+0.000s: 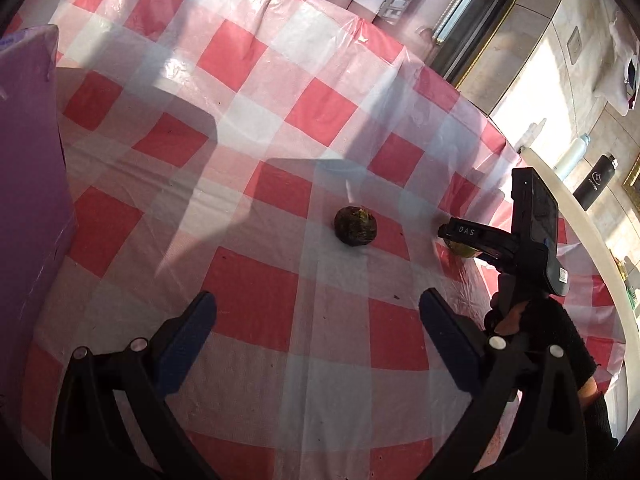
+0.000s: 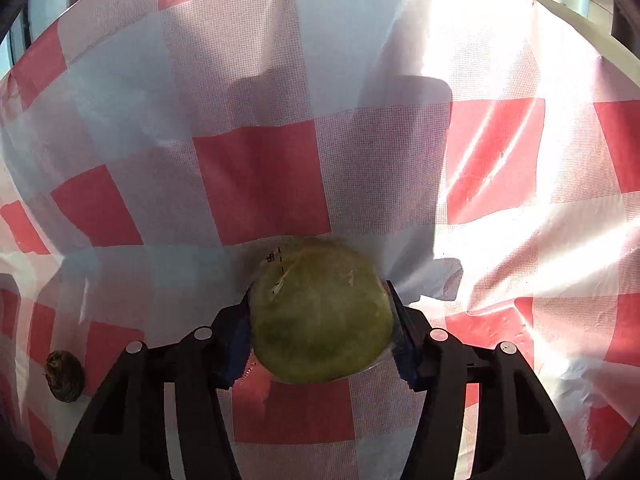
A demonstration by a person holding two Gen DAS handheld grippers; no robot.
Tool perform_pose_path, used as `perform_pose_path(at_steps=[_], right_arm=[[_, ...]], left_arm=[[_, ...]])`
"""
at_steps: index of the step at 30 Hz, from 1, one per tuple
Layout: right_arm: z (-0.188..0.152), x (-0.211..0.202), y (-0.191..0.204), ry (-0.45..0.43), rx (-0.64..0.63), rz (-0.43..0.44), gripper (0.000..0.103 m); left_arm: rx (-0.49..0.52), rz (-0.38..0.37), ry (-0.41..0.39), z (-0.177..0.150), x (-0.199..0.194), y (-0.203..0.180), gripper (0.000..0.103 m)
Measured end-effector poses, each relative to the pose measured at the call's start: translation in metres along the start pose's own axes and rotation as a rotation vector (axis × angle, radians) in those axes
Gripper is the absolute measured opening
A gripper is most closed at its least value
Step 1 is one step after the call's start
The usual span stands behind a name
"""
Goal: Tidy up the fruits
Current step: 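Grasp the plastic-wrapped green fruit half with the right gripper, then grasp the last dark round fruit with the left gripper while the right holds the green half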
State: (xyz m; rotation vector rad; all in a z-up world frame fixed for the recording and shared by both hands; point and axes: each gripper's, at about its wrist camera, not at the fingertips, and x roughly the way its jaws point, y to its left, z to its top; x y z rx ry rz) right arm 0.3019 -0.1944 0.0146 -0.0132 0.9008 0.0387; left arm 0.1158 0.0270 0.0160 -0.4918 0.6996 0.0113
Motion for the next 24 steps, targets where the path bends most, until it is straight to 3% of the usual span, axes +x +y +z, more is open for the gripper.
perform_pose_path(at_steps=[11, 14, 16, 24], right_arm=[[-0.120, -0.111, -0.031, -0.218, 0.246, 0.192, 0.057], [-0.130, -0.124, -0.045, -0.272, 0.321, 0.249, 0.057], [-0.131, -0.118, -0.057, -0.263, 0.402, 0.313, 0.057], [-0.122, -0.110, -0.046, -0.264, 0.402, 0.342, 0.057]], left_arm=[[0.006, 0.003, 0.006, 0.000, 0.001, -0.001, 0.101], [0.023, -0.016, 0.046, 0.000, 0.006, -0.002, 0.101], [0.039, -0.035, 0.085, -0.002, 0.010, -0.004, 0.101], [0.198, 0.131, 0.110, 0.018, 0.051, -0.045, 0.101]])
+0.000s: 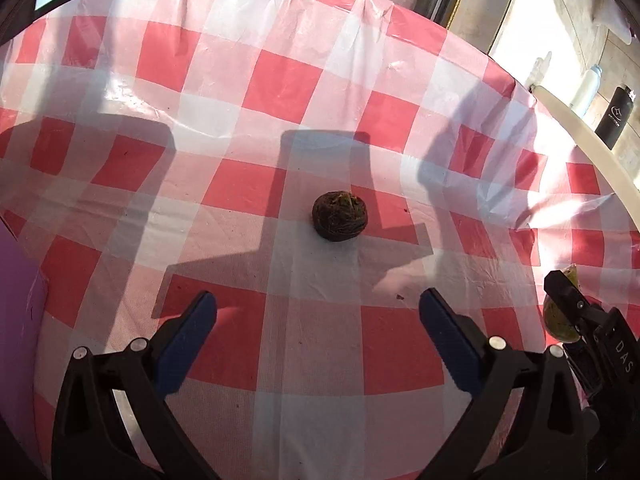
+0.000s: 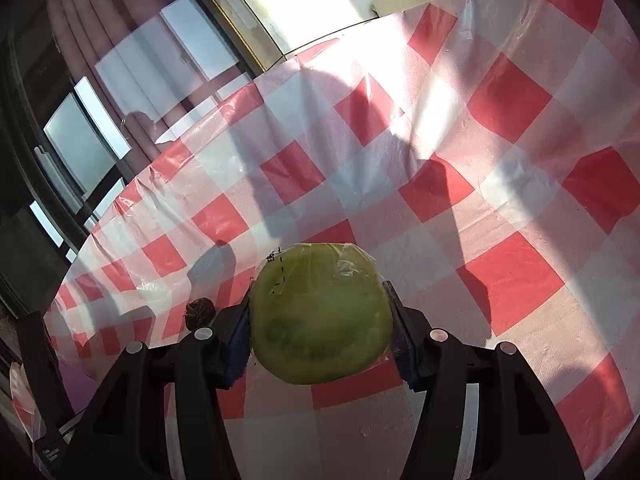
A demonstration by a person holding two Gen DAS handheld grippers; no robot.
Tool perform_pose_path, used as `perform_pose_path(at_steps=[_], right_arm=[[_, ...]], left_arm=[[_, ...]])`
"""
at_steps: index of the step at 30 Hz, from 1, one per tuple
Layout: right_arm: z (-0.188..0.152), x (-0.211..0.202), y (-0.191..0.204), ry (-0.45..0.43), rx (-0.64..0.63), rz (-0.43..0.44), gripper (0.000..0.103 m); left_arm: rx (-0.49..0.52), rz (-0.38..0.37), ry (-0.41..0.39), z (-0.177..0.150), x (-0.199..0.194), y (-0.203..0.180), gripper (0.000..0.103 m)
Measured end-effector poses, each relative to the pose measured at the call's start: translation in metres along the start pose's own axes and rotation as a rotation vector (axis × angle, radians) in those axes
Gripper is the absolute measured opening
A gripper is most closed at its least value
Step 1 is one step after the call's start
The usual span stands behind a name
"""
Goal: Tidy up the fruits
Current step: 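Grasp the last dark round fruit with the left gripper while the right holds the green half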
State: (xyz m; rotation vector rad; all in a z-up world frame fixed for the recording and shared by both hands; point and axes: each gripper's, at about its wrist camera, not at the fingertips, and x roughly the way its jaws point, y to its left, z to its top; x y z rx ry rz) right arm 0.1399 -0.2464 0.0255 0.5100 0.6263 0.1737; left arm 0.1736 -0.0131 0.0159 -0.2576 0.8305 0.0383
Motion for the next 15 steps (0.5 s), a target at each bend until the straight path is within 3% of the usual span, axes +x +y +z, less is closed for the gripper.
perform_pose_path(at_steps=[3, 6, 8, 11, 12, 15], right_arm=[[0.000, 0.001, 0.002, 0.004, -0.006, 0.013, 0.057], [-0.001, 0.003, 0.001, 0.016, -0.009, 0.014, 0.057], [-0.001, 0.004, 0.001, 0.022, -0.012, 0.015, 0.057], [-0.001, 0.006, 0.001, 0.034, -0.015, 0.015, 0.057], [-0.001, 0.006, 0.001, 0.036, -0.017, 0.015, 0.057], [-0.002, 0.006, 0.001, 0.034, -0.016, 0.018, 0.057]], left_arm=[[0.032, 0.025, 0.019, 0.022, 0.027, -0.013, 0.100], [0.057, 0.028, 0.051, 0.041, 0.049, -0.018, 0.092], [0.115, 0.076, 0.056, 0.048, 0.057, -0.023, 0.086], [0.184, 0.123, 0.048, 0.045, 0.058, -0.027, 0.064], [0.225, 0.147, 0.038, 0.041, 0.055, -0.030, 0.043], [0.246, 0.113, 0.033, 0.032, 0.044, -0.023, 0.038]])
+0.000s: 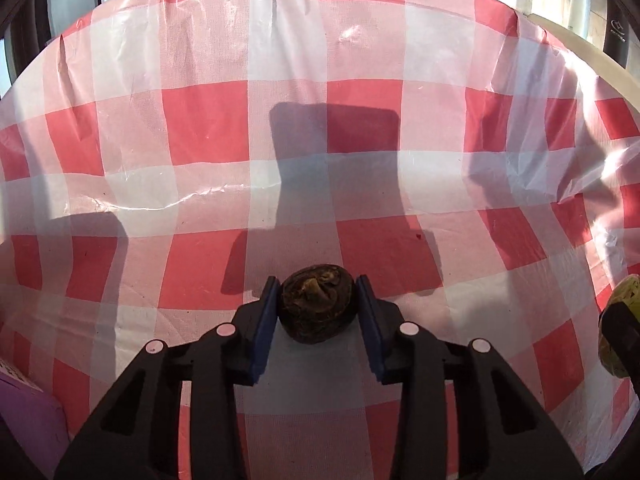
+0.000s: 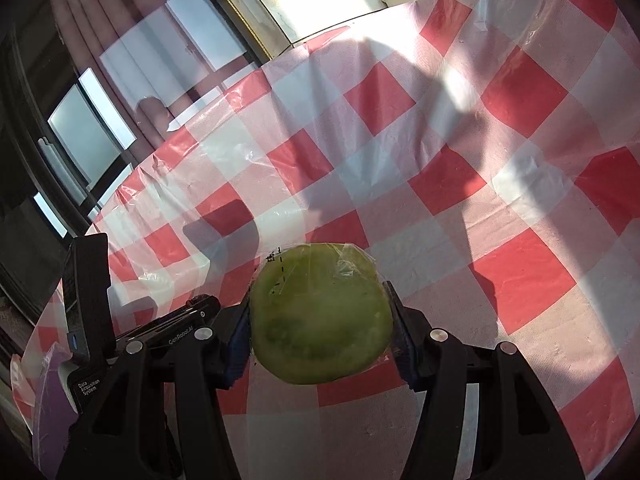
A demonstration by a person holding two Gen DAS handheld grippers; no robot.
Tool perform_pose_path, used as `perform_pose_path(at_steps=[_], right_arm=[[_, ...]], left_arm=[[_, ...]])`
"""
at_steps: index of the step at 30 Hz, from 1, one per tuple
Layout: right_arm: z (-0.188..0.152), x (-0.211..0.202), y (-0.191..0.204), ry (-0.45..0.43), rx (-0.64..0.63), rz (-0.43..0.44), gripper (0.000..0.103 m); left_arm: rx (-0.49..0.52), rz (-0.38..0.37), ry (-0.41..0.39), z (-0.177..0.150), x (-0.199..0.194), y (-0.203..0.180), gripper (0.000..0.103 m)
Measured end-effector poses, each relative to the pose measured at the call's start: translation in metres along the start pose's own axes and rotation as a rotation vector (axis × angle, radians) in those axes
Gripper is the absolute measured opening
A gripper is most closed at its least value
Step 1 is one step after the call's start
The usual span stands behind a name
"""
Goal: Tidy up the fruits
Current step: 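Grasp the last dark round fruit with the left gripper while the right holds the green half, then carry the green half and dark fruit over the purple-rimmed box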
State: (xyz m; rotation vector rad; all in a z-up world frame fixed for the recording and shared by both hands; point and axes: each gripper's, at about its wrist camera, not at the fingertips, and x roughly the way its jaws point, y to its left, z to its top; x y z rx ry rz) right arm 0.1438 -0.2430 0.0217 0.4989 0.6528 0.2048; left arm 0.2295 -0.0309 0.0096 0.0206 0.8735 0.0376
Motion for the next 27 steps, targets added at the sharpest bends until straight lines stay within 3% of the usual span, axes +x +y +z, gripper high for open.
perform_pose_path(at_steps=[2, 7, 10, 13, 16, 27], right_arm=[[0.000, 0.000, 0.000, -0.002, -0.001, 0.002, 0.057], [0.000, 0.000, 0.001, 0.001, -0.006, 0.006, 0.057], [0.000, -0.001, 0.001, 0.001, -0.007, 0.006, 0.057], [0.000, 0.000, 0.001, 0.004, -0.010, 0.008, 0.057], [0.000, 0.000, 0.002, 0.007, -0.012, 0.009, 0.057], [0.002, 0.002, 0.002, 0.019, -0.017, 0.011, 0.057]], left_arm=[[-0.035, 0.006, -0.042, -0.014, -0.019, 0.012, 0.038], [-0.117, -0.069, -0.136, -0.073, -0.087, 0.038, 0.038], [-0.172, -0.150, -0.142, -0.111, -0.117, 0.046, 0.038], [-0.239, -0.214, -0.137, -0.133, -0.123, 0.059, 0.038], [-0.296, -0.253, -0.166, -0.142, -0.130, 0.068, 0.038], [-0.304, -0.320, -0.152, -0.138, -0.123, 0.068, 0.039]])
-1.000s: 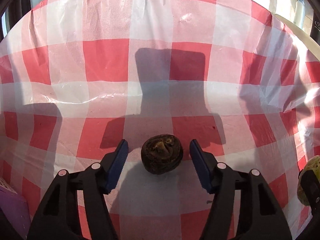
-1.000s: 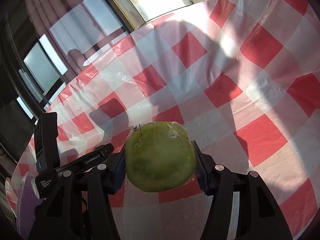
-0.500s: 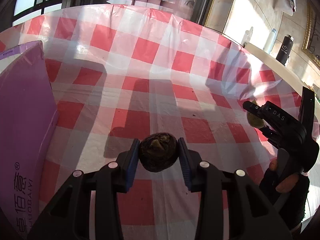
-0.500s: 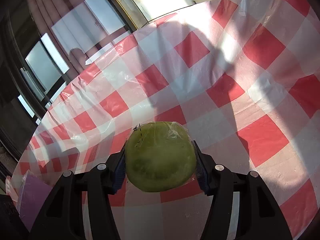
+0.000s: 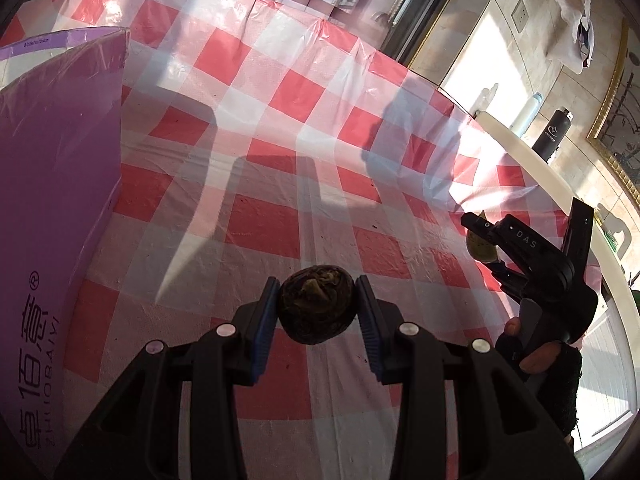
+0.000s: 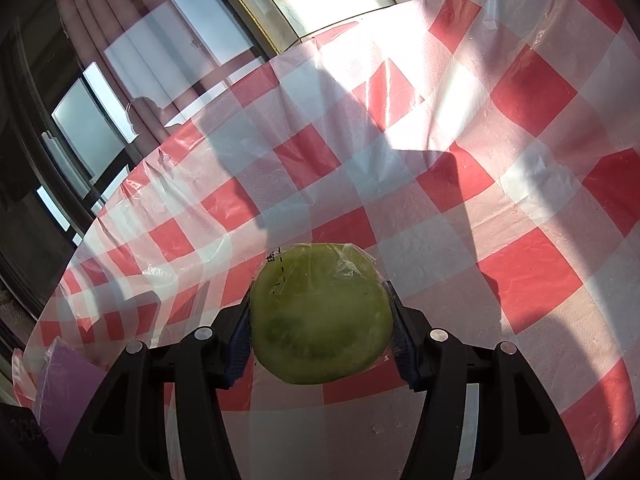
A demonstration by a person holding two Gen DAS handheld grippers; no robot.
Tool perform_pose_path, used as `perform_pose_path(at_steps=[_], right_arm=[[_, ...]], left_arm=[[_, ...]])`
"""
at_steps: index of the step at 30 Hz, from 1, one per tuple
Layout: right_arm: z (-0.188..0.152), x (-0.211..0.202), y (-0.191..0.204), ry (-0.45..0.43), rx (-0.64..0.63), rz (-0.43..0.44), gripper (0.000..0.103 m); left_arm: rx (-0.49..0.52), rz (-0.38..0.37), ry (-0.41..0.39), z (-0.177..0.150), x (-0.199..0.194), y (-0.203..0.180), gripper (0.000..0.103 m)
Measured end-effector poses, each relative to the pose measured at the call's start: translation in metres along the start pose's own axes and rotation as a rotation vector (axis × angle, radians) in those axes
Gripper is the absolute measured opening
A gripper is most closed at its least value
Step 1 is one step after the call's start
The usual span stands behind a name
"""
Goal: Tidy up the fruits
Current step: 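Carry the green half and dark fruit over the purple-rimmed box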
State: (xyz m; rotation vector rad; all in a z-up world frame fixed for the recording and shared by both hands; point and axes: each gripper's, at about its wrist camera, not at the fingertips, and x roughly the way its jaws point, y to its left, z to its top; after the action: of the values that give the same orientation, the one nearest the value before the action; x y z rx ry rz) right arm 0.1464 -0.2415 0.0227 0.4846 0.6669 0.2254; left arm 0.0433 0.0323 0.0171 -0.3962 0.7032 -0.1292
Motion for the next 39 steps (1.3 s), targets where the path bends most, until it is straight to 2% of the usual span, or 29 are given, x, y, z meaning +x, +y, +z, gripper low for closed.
perform_pose_path(at_steps=[10, 14, 16, 20, 23, 30, 36, 39], right_arm=[[-0.004, -0.010, 0.003, -0.005, -0.006, -0.013, 0.057], [-0.035, -0.033, 0.012, 0.040, -0.006, -0.066, 0.057], [-0.055, -0.056, 0.021, 0.028, -0.022, -0.089, 0.057], [-0.096, -0.098, 0.030, 0.014, -0.034, -0.073, 0.057], [-0.113, -0.118, 0.035, 0.009, -0.051, -0.062, 0.057], [-0.124, -0.135, 0.044, 0.013, -0.055, -0.039, 0.057], [-0.127, -0.149, 0.066, 0.006, -0.087, -0.002, 0.057], [-0.128, -0.156, 0.087, -0.002, -0.144, 0.024, 0.057]], left_arm=[[0.007, -0.006, -0.005, 0.000, -0.003, -0.003, 0.039], [0.039, 0.042, 0.019, -0.006, -0.006, -0.008, 0.039], [0.056, 0.065, 0.023, -0.017, -0.017, -0.012, 0.039], [0.105, 0.092, 0.027, -0.042, -0.039, -0.022, 0.039], [0.150, 0.101, 0.015, -0.056, -0.056, -0.030, 0.039], [0.187, 0.066, -0.022, -0.068, -0.097, -0.039, 0.039], [0.193, 0.032, -0.090, -0.059, -0.137, -0.046, 0.039], [0.182, 0.038, -0.134, -0.052, -0.157, -0.044, 0.039]])
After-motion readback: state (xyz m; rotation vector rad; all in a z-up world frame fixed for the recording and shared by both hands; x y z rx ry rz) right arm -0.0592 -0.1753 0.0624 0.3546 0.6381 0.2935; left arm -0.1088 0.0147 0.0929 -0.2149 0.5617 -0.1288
